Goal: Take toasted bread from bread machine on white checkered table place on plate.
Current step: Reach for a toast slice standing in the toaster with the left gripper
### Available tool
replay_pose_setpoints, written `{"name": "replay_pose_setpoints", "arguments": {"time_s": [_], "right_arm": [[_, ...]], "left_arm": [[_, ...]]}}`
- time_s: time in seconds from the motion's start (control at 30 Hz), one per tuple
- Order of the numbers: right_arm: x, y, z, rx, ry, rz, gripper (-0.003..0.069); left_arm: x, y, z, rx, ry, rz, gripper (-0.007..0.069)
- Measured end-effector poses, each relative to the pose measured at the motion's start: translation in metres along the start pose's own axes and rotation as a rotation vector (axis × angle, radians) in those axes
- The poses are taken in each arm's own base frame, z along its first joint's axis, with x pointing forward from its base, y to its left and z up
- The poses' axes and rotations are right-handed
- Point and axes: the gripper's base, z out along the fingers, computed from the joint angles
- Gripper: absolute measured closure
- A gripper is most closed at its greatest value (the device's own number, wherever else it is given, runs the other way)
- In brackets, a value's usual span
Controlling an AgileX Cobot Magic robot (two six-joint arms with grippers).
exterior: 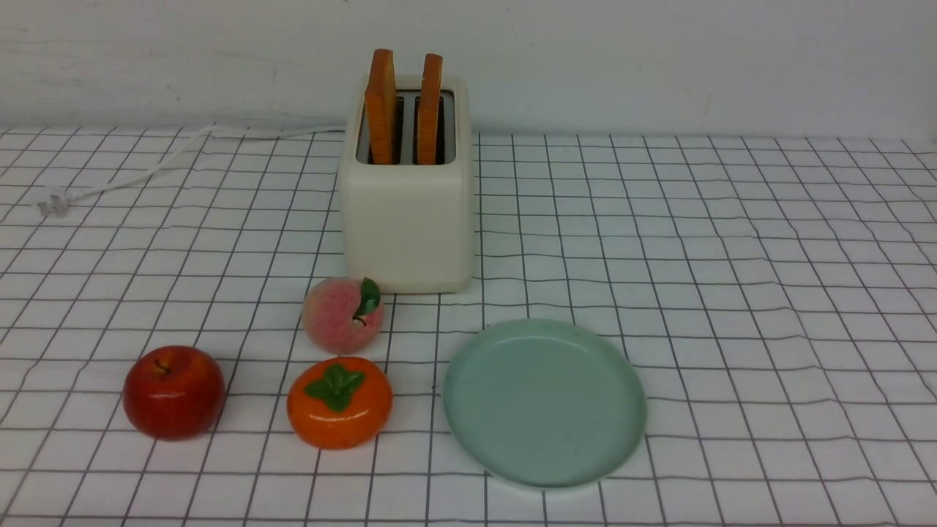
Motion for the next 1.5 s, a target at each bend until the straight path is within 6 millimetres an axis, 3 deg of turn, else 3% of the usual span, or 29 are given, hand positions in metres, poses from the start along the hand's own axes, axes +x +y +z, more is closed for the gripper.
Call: {"name": "replay_pose_setpoints", "arguments": {"time_s": [0.4,0.53,0.6,0.7,0.8,0.9,1.13,1.2,1.23,1.3,1.5], "right_arm": [[-0.001,0.000,0.000,-0.003,-0.008,0.013,0.0418],[-0.003,0.004,0.001,-0.050,-0.049,0.207,0.0418],[-0.011,0.006,0.000,-0.105,-0.127,0.442,0.0418],[-0.018,0.006,-0.002,-0.139,-0.197,0.602,0.0418],[-0.028,0.004,-0.004,-0.163,-0.284,0.719,0.0418],[-0.040,0.010,-0.011,-0.197,-0.264,0.672,0.0418],[-0.105,0.038,-0.032,-0.321,-0.030,0.274,0.0500],[-0.135,0.048,-0.036,-0.365,0.053,0.135,0.0578],[-0.137,0.048,-0.036,-0.368,0.059,0.126,0.0589],[-0.158,0.056,-0.037,-0.404,0.138,0.027,0.0649],[-0.192,0.066,-0.028,-0.449,0.275,-0.048,0.0666]], "left_arm": [[-0.028,-0.001,-0.004,0.082,-0.301,-0.459,0.0386],[-0.032,0.002,-0.006,0.083,-0.352,-0.563,0.0386],[-0.032,0.003,-0.006,0.085,-0.362,-0.616,0.0388],[-0.037,-0.002,-0.008,0.103,-0.345,-0.576,0.0413],[-0.056,-0.019,-0.017,0.162,-0.328,-0.450,0.0541],[-0.072,-0.031,-0.021,0.185,-0.291,-0.348,0.0636],[-0.114,-0.057,0.003,0.159,-0.114,-0.118,0.0638],[-0.137,-0.067,0.022,0.151,-0.057,-0.025,0.0638],[-0.136,-0.067,0.022,0.152,-0.056,-0.018,0.0638],[-0.156,-0.074,0.041,0.147,-0.018,0.054,0.0638],[-0.187,-0.091,0.078,0.195,0.057,0.150,0.0638]]}}
